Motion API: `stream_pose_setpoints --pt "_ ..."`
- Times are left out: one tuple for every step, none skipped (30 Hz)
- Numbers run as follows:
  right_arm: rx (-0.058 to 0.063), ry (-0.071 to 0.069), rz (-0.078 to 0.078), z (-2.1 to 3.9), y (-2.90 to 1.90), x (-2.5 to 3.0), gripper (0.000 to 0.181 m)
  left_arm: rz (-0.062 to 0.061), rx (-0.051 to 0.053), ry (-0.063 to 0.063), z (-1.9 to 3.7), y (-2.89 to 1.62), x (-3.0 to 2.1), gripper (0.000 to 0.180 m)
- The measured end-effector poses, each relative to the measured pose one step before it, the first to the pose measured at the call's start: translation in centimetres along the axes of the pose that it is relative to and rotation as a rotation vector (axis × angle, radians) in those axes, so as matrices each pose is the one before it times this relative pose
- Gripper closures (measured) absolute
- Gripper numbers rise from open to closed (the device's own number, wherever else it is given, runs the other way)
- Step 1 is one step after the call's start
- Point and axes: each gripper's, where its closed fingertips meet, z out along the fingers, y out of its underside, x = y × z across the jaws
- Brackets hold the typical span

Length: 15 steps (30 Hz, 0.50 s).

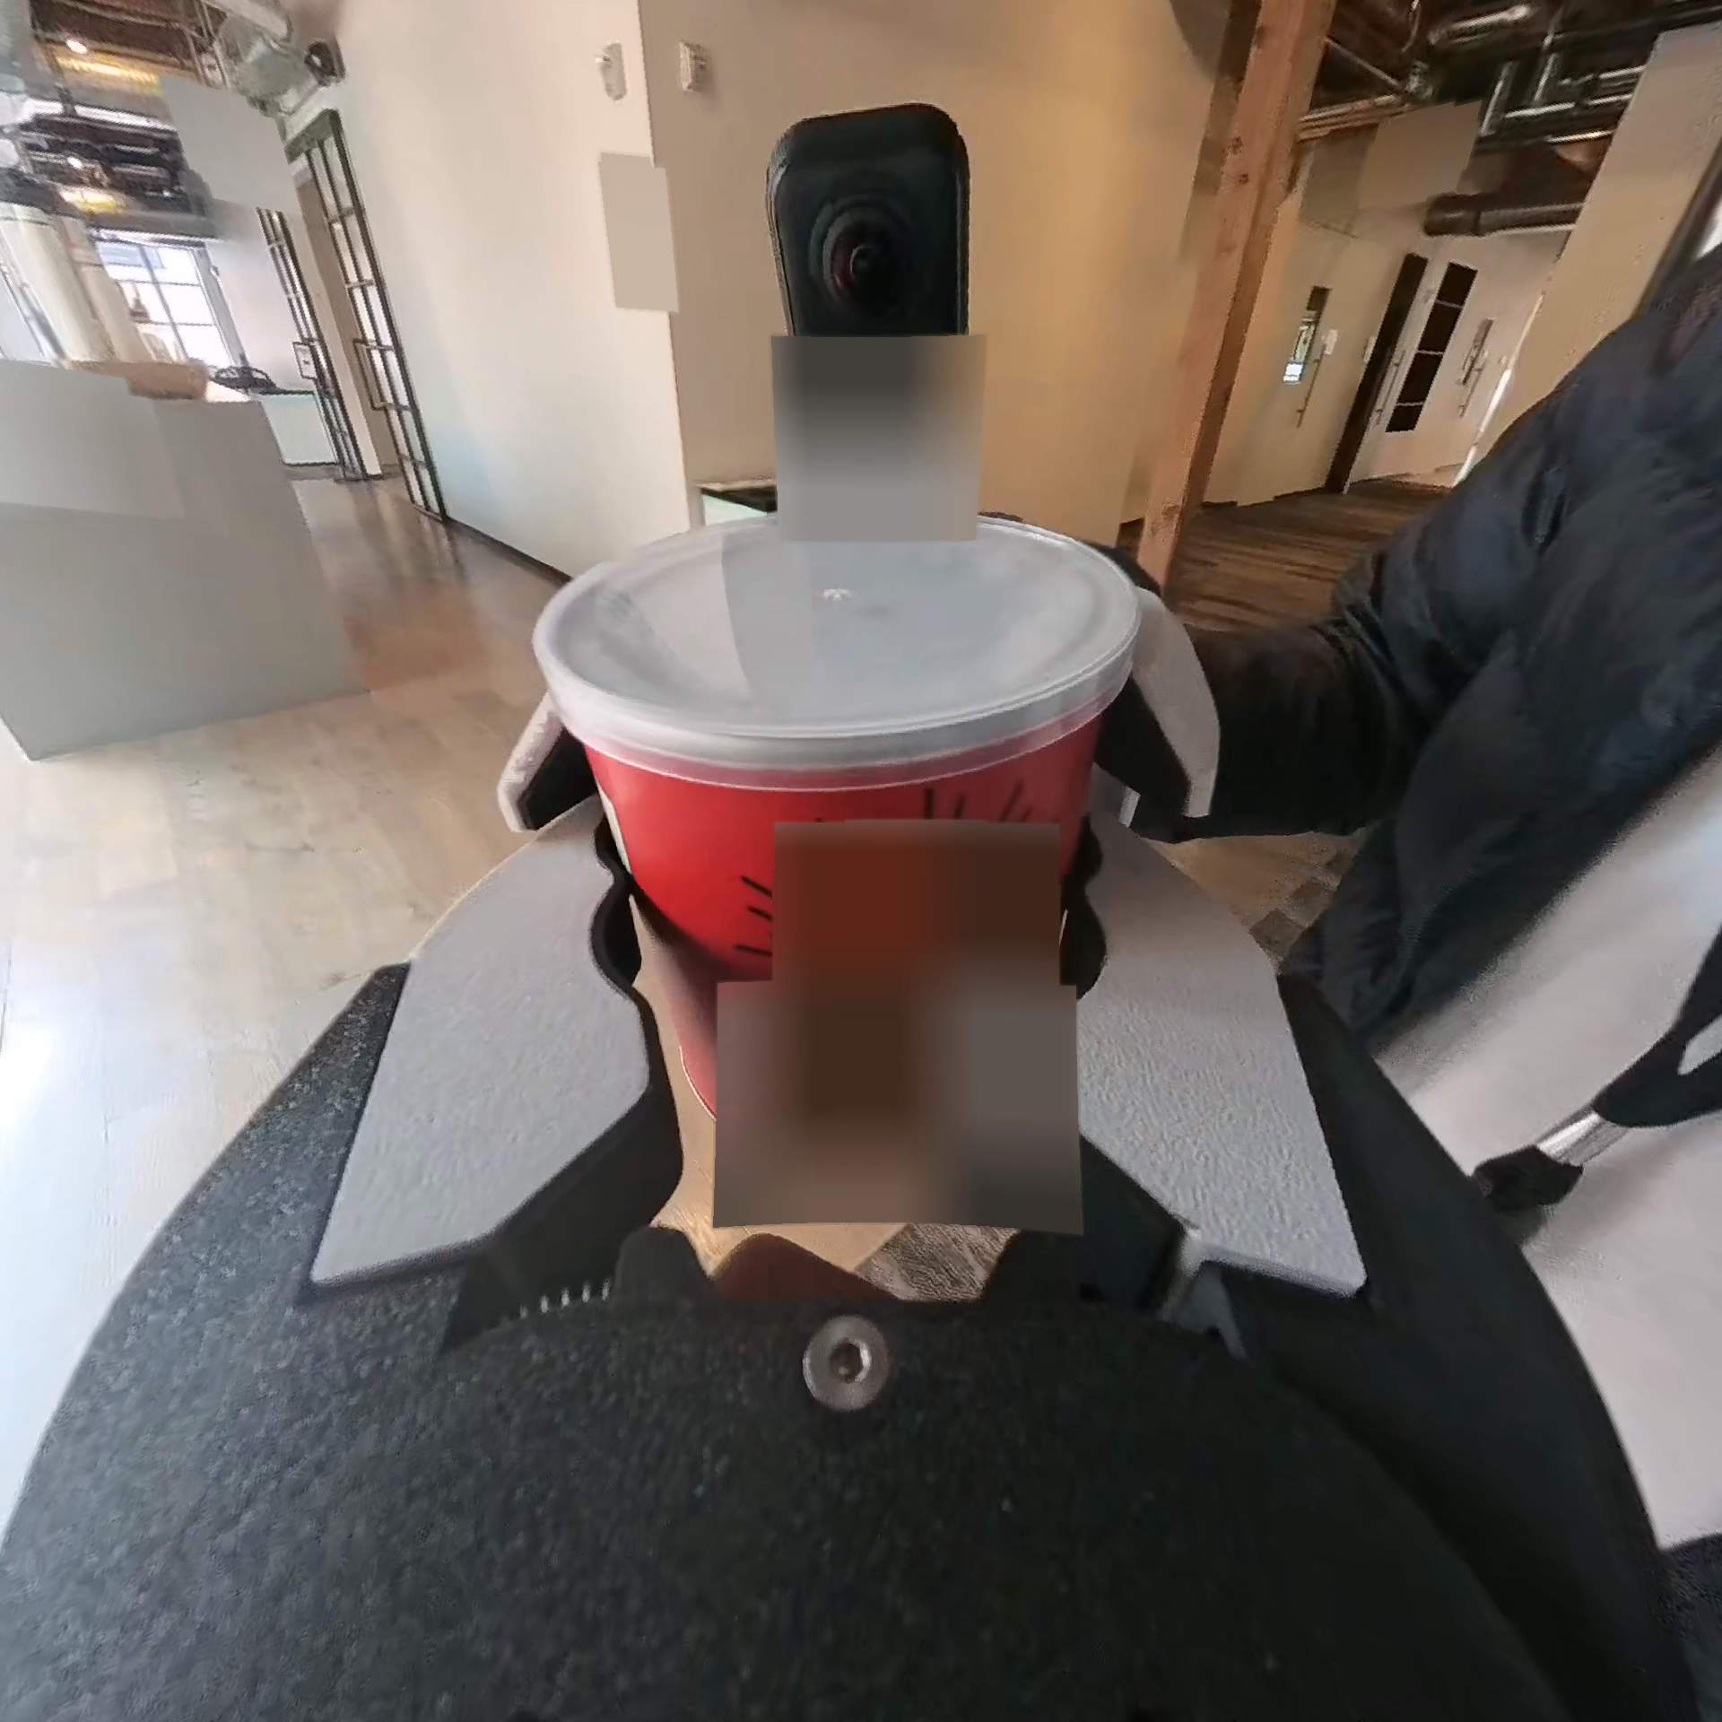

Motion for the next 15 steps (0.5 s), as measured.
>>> stream_pose_setpoints --pt "0.0045 -0.0008 0.0049 -0.821 -0.655 2.724 0.091 -0.0020 0.0062 -0.0015 0.996 -0.473 -2.590 0.092" --pt "0.0032 -0.0009 0.0046 -0.750 -0.698 2.366 0.091 -0.0051 0.0105 -0.0022 0.962 -0.526 -2.531 0.092" --pt "-0.0020 0.0073 -0.0021 -0.669 -0.695 2.543 0.091 -0.0037 0.0115 -0.0039 0.958 -0.501 -2.526 0.092" --pt "-0.0043 0.0089 -0.0043 -0.691 -0.633 2.519 0.090 -0.0023 0.0122 -0.0006 1.019 -0.494 -2.587 0.092" --pt "-0.0037 0.0072 -0.0021 -0.662 -0.577 2.502 0.090 -0.0031 0.0078 0.0029 0.979 -0.419 -2.493 0.092" --pt "-0.0018 0.0140 -0.0063 -0.739 -0.475 2.722 0.091 -0.0006 0.0026 0.0006 0.931 -0.340 -2.493 0.092" --pt "0.0005 0.0193 -0.0072 -0.472 -0.429 2.958 0.091 0.0023 0.0030 -0.0010 0.902 -0.266 -2.567 0.092" --pt "0.0042 0.0260 -0.0056 -0.684 -0.298 2.909 0.092 0.0004 0.0059 -0.0022 0.837 -0.184 -2.701 0.092" --pt "0.0058 0.0212 -0.0073 -0.646 -0.205 2.979 0.093 -0.0019 0.0097 -0.0026 0.745 -0.118 -2.841 0.092" --pt "0.0064 0.0313 -0.0077 -0.599 -0.118 3.260 0.094 -0.0055 0.0100 -0.0016 0.713 -0.002 -2.997 0.092" --pt "0.0044 0.0343 -0.0099 -0.417 -0.007 3.559 0.095 -0.0056 0.0063 -0.0051 0.676 0.166 -3.226 0.092" --pt "0.0019 0.0352 -0.0062 -0.405 0.052 3.606 0.096 -0.0063 -0.0026 -0.0048 0.674 0.322 -3.365 0.092" --pt "0.0011 0.0435 -0.0080 -0.291 0.074 3.859 0.097 -0.0076 -0.0061 -0.0120 0.744 0.362 -3.725 0.092" --pt "0.0060 0.0446 -0.0063 -0.201 -0.004 3.839 0.098 -0.0038 -0.0045 -0.0234 0.793 0.271 -3.854 0.092" --pt "0.0000 0.0567 0.0006 -0.021 0.092 4.086 0.099 -0.0020 -0.0042 -0.0206 0.857 0.147 -3.818 0.092"
